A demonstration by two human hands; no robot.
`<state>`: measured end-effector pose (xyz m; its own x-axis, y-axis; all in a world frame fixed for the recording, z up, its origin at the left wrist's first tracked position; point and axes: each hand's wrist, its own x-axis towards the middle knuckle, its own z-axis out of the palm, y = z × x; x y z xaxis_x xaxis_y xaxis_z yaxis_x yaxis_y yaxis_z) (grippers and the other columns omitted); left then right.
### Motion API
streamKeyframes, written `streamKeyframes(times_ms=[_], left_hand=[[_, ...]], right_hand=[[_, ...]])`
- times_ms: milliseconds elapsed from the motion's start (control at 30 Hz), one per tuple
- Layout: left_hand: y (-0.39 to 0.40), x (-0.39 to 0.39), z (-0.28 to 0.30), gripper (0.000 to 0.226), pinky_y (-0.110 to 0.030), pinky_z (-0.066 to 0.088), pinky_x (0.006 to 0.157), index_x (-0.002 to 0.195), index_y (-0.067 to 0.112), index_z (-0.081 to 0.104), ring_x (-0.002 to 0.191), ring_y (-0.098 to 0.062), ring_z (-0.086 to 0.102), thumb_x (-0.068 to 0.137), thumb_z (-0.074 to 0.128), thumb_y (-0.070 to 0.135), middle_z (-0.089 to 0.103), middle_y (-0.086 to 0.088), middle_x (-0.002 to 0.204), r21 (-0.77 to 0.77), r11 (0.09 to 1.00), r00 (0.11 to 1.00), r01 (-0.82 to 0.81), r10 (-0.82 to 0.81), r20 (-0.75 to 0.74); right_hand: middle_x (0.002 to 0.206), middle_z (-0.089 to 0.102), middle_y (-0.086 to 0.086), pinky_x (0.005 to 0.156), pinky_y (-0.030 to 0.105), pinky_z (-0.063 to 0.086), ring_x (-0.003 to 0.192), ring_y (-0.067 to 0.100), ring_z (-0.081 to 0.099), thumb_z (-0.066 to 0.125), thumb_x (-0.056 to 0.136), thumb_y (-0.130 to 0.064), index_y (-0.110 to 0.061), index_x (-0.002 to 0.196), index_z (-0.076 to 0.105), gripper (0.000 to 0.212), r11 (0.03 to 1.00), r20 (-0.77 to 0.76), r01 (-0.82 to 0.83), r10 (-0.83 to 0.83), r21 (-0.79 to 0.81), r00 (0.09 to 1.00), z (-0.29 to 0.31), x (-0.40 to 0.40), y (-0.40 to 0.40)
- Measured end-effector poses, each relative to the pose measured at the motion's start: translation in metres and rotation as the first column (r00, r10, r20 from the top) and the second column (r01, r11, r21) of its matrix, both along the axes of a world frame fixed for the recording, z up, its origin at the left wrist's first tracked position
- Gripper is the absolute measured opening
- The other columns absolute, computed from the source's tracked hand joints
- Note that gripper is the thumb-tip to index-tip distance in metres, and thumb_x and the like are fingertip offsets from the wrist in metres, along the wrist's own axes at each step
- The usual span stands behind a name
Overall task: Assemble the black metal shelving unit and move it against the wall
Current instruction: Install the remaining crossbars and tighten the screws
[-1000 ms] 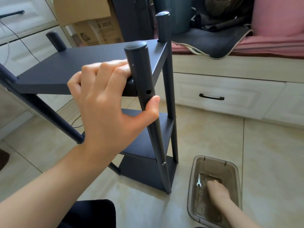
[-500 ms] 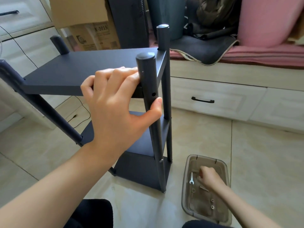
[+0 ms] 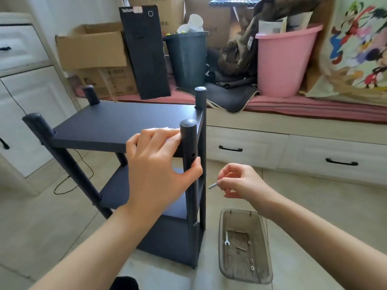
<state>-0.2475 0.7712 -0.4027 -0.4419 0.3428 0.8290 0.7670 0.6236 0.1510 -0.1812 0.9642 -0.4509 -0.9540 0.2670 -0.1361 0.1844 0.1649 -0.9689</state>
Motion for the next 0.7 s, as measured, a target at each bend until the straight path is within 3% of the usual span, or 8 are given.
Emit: streamKeyframes(times_ms=[133, 233, 300, 367, 467, 533, 600, 700], left_hand=[[-0.011, 0.008, 0.006, 0.044, -0.047, 0.042, 0.098, 0.110, 0.009, 0.074, 0.108, -0.028, 0.062, 0.085, 0.063, 0.043, 0.071, -0.003, 0.109, -0.006, 0.999, 0.998, 0.051, -0.051, 0.031], [-0.019, 0.017, 0.016, 0.041, -0.030, 0.044, 0.095, 0.118, 0.012, 0.071, 0.104, -0.016, 0.058, 0.090, 0.059, 0.039, 0.068, 0.006, 0.105, 0.208, 0.965, 0.970, 0.159, -0.192, 0.150], [-0.024, 0.021, 0.020, 0.024, -0.015, 0.043, 0.081, 0.104, 0.020, 0.070, 0.088, -0.006, 0.056, 0.092, 0.057, 0.036, 0.063, 0.015, 0.091, 0.372, 0.910, 0.947, 0.183, -0.265, 0.182], [-0.028, 0.024, 0.021, 0.021, -0.011, 0.039, 0.063, 0.080, 0.024, 0.063, 0.068, -0.007, 0.052, 0.092, 0.054, 0.037, 0.057, 0.010, 0.071, 0.510, 0.845, 0.911, 0.161, -0.325, 0.252], [-0.028, 0.028, 0.017, 0.044, -0.013, 0.039, 0.048, 0.058, 0.015, 0.061, 0.049, -0.004, 0.047, 0.092, 0.052, 0.041, 0.052, -0.003, 0.054, 0.737, 0.676, 0.752, -0.005, -0.484, 0.448], [-0.025, 0.031, 0.006, 0.051, -0.018, 0.045, 0.052, 0.053, 0.013, 0.062, 0.045, -0.002, 0.049, 0.096, 0.055, 0.040, 0.054, 0.002, 0.048, 0.723, 0.664, 0.608, -0.191, -0.498, 0.618], [-0.021, 0.030, -0.004, 0.048, -0.027, 0.045, 0.063, 0.063, 0.013, 0.070, 0.050, -0.004, 0.059, 0.093, 0.059, 0.049, 0.066, 0.001, 0.058, 0.649, 0.717, 0.412, -0.256, -0.526, 0.744], [-0.021, 0.022, -0.005, 0.062, -0.032, 0.051, 0.082, 0.098, 0.017, 0.077, 0.085, -0.010, 0.074, 0.068, 0.063, 0.070, 0.078, 0.001, 0.093, 0.696, 0.689, 0.168, -0.201, -0.676, 0.718]], right_hand=[[0.072, 0.071, 0.003, 0.069, 0.027, 0.060, 0.066, 0.011, 0.063, 0.075, 0.083, -0.011, -0.008, 0.088, 0.068, 0.008, 0.996, -0.057, 0.054, -0.058, -0.075, 0.997, 0.059, 0.021, -0.026], [0.076, 0.073, 0.004, 0.073, 0.030, 0.059, 0.070, 0.012, 0.066, 0.076, 0.084, -0.014, -0.008, 0.091, 0.069, 0.012, 0.988, -0.086, 0.086, -0.097, -0.125, 0.992, 0.079, 0.034, -0.040], [0.077, 0.073, 0.004, 0.077, 0.033, 0.060, 0.072, 0.013, 0.066, 0.077, 0.083, -0.015, -0.008, 0.091, 0.070, 0.012, 0.980, -0.123, 0.113, -0.135, -0.166, 0.983, 0.084, 0.041, -0.048], [0.078, 0.074, 0.003, 0.080, 0.036, 0.061, 0.073, 0.012, 0.067, 0.077, 0.082, -0.016, -0.010, 0.090, 0.070, 0.013, 0.974, -0.161, 0.154, -0.181, -0.165, 0.970, 0.086, 0.048, -0.053], [0.078, 0.075, 0.002, 0.077, 0.030, 0.057, 0.074, 0.008, 0.069, 0.079, 0.081, -0.019, -0.015, 0.084, 0.070, 0.010, 0.982, -0.227, 0.187, -0.191, -0.038, 0.955, 0.085, 0.055, -0.060], [0.078, 0.076, 0.001, 0.071, 0.021, 0.053, 0.076, 0.009, 0.071, 0.080, 0.080, -0.017, -0.016, 0.081, 0.070, 0.010, 0.981, -0.279, 0.195, -0.183, 0.017, 0.943, 0.083, 0.058, -0.065], [0.077, 0.075, 0.000, 0.067, 0.016, 0.052, 0.076, 0.012, 0.072, 0.082, 0.078, -0.015, -0.016, 0.079, 0.070, 0.011, 0.979, -0.331, 0.199, -0.174, 0.043, 0.928, 0.081, 0.058, -0.069], [0.074, 0.074, -0.001, 0.061, 0.012, 0.049, 0.070, 0.009, 0.070, 0.084, 0.076, -0.013, -0.017, 0.075, 0.071, 0.014, 0.973, -0.401, 0.216, -0.168, 0.078, 0.901, 0.079, 0.057, -0.071]])
